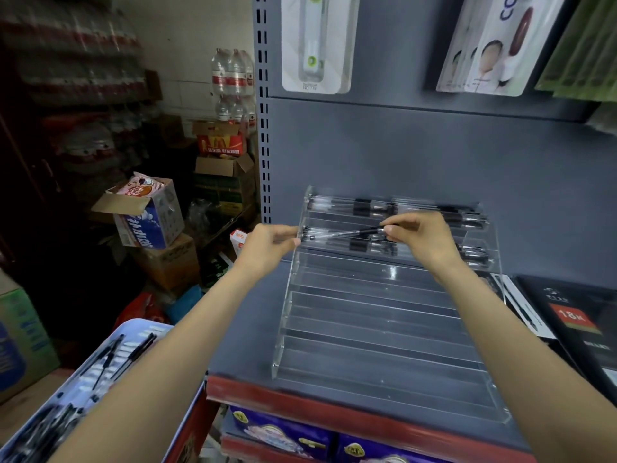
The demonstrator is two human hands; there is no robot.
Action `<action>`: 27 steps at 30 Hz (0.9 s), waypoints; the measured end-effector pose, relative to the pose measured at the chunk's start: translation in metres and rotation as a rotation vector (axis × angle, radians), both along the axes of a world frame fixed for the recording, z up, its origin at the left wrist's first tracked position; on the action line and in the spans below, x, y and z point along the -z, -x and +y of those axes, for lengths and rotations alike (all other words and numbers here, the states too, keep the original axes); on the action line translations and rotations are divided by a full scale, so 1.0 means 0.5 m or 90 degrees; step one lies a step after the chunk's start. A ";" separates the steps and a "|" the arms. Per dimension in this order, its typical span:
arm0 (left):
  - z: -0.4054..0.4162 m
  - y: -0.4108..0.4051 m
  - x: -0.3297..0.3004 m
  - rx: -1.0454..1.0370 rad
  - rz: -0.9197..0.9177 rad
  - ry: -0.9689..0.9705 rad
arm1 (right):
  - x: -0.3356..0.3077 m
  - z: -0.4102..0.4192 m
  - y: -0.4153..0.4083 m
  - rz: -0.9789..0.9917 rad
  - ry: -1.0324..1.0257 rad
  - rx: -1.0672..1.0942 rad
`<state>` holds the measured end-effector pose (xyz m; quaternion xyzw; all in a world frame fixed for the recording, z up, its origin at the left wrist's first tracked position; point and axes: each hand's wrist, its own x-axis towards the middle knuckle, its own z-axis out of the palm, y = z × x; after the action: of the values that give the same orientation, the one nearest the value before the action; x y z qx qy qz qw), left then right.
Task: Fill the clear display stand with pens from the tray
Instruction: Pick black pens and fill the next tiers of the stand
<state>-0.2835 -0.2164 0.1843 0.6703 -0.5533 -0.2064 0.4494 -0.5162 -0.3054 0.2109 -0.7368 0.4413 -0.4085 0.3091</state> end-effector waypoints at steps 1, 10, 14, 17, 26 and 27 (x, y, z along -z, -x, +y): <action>-0.001 0.000 0.001 -0.004 0.002 0.000 | -0.001 0.001 -0.003 0.023 0.011 0.004; -0.009 -0.005 0.011 -0.017 0.035 0.004 | -0.004 0.000 -0.014 0.211 0.060 0.000; -0.007 -0.001 0.011 -0.021 0.045 0.011 | 0.001 0.003 -0.013 0.211 0.071 -0.003; -0.005 0.000 0.011 -0.020 0.047 0.015 | 0.002 0.008 -0.011 0.207 0.077 -0.004; -0.004 0.006 0.012 -0.029 0.054 0.002 | 0.009 0.012 -0.010 0.235 0.103 -0.001; -0.003 0.007 0.012 -0.032 0.052 -0.001 | 0.007 0.013 -0.010 0.238 0.100 -0.002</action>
<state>-0.2871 -0.2182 0.1784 0.6754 -0.5174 -0.2226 0.4761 -0.5110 -0.2991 0.2073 -0.8225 0.4565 -0.2969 0.1639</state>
